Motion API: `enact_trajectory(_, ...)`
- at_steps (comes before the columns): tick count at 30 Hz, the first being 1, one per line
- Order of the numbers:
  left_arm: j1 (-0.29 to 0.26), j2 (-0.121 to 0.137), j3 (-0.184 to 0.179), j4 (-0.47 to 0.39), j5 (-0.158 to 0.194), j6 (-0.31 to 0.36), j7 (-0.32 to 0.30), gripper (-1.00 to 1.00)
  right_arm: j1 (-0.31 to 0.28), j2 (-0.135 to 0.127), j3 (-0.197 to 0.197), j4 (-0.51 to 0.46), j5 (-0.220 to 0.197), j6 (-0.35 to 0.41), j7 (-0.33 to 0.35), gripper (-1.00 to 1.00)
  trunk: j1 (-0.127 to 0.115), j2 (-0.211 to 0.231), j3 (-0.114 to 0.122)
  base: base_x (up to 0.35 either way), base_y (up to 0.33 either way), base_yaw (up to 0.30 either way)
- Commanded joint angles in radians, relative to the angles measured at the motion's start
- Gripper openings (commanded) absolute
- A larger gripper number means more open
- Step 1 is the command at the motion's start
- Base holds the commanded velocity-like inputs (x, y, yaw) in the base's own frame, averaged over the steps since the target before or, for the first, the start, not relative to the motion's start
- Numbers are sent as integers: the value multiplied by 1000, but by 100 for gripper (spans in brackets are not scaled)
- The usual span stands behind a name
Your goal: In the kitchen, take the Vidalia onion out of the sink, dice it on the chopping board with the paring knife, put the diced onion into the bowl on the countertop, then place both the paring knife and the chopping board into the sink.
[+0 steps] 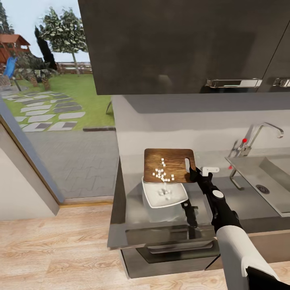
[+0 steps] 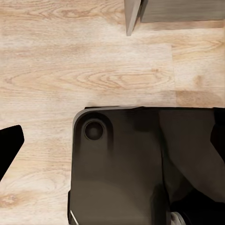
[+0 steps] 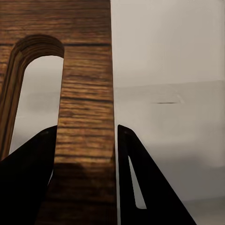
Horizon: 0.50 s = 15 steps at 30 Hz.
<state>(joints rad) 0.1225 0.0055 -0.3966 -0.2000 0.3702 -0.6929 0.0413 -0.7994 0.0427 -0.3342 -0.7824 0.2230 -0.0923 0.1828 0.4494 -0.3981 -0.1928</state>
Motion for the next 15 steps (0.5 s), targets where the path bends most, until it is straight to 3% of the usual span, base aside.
enact_trajectory(1,0,1,-8,-2,7,-2,4,100,-2,2,-8,0,10,-4,9,-100,1,-2,-2,0,0,0)
enact_trajectory(15,0,1,-8,-1,7,-2,4,100,-2,2,-8,7,10,-4,9,-100,1,-2,-2,0,0,0)
